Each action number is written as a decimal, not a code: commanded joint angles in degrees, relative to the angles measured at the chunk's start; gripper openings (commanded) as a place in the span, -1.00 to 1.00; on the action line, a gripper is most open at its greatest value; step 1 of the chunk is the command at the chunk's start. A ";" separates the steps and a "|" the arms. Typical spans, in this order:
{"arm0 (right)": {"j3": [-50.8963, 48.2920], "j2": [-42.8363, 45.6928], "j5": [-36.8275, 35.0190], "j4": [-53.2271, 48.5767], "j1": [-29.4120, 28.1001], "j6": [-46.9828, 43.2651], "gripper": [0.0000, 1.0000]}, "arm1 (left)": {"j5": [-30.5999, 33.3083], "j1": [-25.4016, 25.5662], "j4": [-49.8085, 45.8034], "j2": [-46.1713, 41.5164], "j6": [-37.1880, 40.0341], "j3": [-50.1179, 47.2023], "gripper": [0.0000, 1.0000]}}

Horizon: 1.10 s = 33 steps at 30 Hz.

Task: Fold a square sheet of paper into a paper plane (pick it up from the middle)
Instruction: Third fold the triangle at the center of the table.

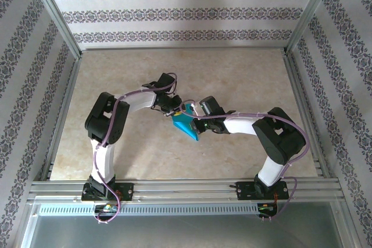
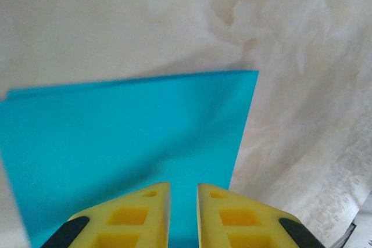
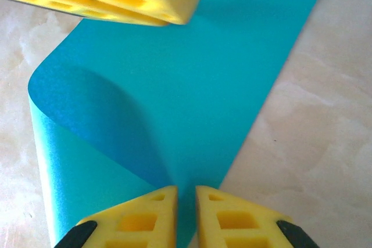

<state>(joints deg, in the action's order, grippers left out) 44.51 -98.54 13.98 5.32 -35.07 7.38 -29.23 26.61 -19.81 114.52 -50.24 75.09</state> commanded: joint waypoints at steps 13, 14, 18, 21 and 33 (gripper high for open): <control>1.46 -1.13 2.10 -1.81 0.54 0.36 -0.65 | -0.71 1.37 8.05 -16.92 -12.13 -18.05 -0.40; 1.46 -1.21 2.08 -1.82 0.57 0.36 -0.65 | -1.10 1.82 8.85 -16.87 -12.92 -18.72 -0.37; 1.63 -1.39 1.99 -2.07 0.53 0.43 -0.65 | -1.85 4.14 12.77 -15.56 -15.78 -20.44 -0.25; 1.72 -1.47 1.93 -2.24 0.54 0.37 -0.65 | -2.63 5.50 14.13 -12.94 -16.44 -19.35 -0.18; 2.33 -1.22 2.28 -2.69 0.78 0.75 -0.65 | 0.90 6.04 11.55 -11.20 -17.31 -19.67 -0.15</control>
<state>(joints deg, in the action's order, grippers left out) 45.39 -98.96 14.90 4.29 -34.96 7.40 -30.00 32.16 -7.46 103.04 -65.82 55.40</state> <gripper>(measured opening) 0.176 0.428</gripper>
